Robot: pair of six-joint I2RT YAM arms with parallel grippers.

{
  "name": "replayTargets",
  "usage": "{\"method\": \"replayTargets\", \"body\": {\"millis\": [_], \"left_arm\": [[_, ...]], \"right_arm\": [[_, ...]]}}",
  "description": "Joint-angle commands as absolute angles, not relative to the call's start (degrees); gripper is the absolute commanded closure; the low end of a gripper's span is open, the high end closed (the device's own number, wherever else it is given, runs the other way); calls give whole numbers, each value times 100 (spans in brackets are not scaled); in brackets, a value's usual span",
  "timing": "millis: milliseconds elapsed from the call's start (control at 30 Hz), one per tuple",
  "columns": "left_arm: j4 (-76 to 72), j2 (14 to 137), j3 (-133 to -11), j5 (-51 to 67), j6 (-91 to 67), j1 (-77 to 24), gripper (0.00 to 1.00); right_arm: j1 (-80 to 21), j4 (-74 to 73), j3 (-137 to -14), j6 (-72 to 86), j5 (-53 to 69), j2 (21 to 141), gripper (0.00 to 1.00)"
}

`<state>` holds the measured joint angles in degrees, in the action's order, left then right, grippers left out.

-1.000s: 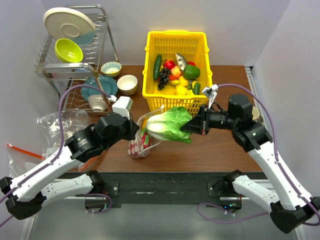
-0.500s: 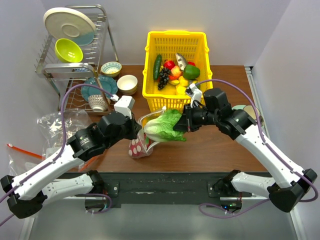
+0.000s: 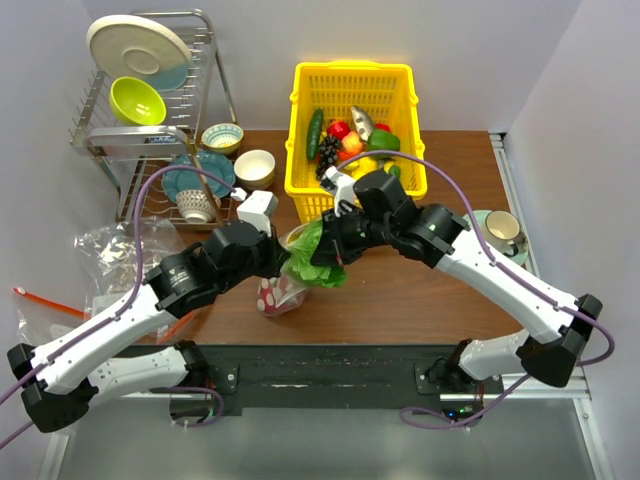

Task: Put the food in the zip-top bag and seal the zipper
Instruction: Place the fake vegetable in the zipper food storage bag.

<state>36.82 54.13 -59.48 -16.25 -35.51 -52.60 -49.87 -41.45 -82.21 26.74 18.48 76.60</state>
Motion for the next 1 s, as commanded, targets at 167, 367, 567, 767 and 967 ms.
{"method": "replayTargets", "body": {"millis": [167, 367, 567, 767, 967], "left_arm": [[3059, 5370, -6214, -1213, -3656, -5247, 100], [3076, 5212, -6117, -985, -3727, -5247, 100], [3489, 4887, -6214, -1028, -3709, -5247, 100], [3647, 4606, -6389, -1045, -3770, -5256, 100], [3735, 4658, -6556, -1081, -3762, -5247, 100]], "right_arm": [[-5221, -3544, -8131, 2557, 1485, 8481, 100], [-5221, -2514, -7822, 2944, 1950, 8464, 97], [-5212, -3710, -9395, 2409, 1566, 8236, 82], [-5212, -3366, -8772, 2504, 1784, 8261, 75], [-5203, -3146, -8236, 2707, 1917, 8044, 46]]}}
